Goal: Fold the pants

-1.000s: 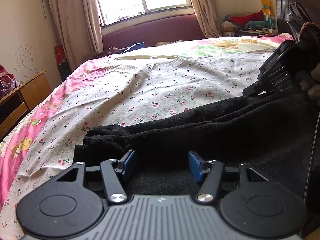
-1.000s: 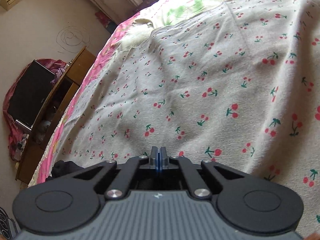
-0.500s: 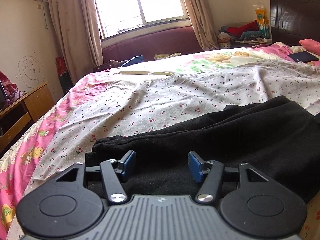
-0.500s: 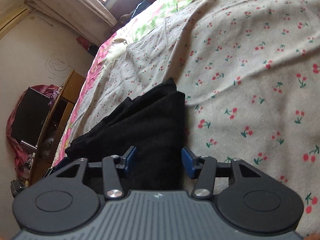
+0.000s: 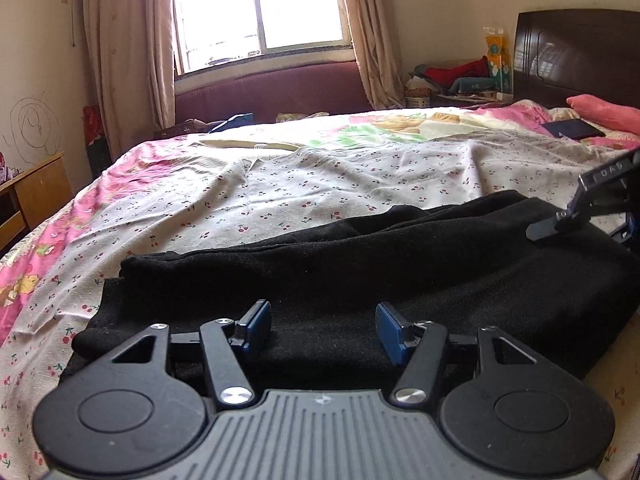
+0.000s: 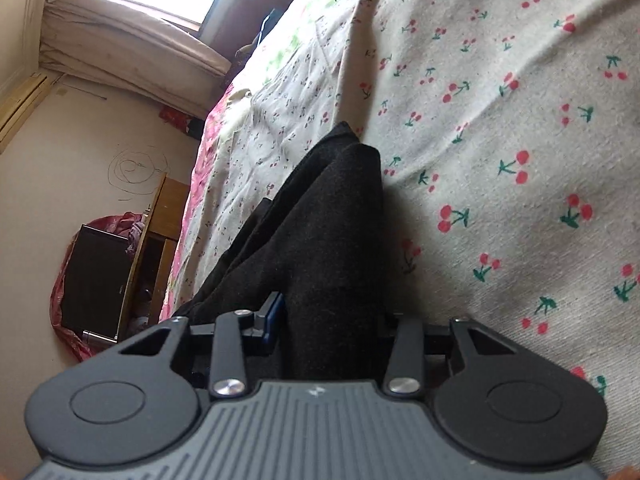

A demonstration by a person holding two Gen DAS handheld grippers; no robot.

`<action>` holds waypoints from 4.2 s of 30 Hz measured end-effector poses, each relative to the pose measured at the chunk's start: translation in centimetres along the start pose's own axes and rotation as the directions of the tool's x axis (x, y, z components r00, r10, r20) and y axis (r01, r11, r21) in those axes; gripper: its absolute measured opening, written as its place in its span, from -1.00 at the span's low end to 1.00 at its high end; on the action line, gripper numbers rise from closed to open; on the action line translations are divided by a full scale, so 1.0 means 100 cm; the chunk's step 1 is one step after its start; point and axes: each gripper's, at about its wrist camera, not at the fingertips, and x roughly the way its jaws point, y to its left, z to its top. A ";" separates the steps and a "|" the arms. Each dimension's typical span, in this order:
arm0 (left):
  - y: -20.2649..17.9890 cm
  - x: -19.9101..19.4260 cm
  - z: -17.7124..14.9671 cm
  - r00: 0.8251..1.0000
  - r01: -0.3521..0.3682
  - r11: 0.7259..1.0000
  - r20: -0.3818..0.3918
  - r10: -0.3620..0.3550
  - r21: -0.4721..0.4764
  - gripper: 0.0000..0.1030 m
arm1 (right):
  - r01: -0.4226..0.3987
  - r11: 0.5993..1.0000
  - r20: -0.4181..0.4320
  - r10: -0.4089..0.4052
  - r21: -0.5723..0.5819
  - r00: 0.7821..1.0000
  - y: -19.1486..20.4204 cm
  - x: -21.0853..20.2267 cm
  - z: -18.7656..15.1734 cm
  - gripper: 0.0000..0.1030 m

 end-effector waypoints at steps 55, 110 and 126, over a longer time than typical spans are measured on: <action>0.119 -0.084 -0.067 0.996 0.060 0.823 0.093 -0.008 -0.565 0.48 | -0.295 0.219 -0.348 -0.273 -0.930 0.897 0.311 0.221 -0.092 -0.92; 0.172 -0.081 -0.047 0.986 -0.166 0.831 -0.062 0.158 -0.530 0.42 | -0.267 0.649 -0.442 -0.120 -0.713 0.889 0.188 0.076 -0.190 -0.77; 0.204 -0.103 -0.071 0.956 -0.278 0.847 -0.216 0.198 -0.454 0.66 | -0.076 0.882 -0.157 0.002 -0.466 0.988 0.155 0.041 -0.096 -0.40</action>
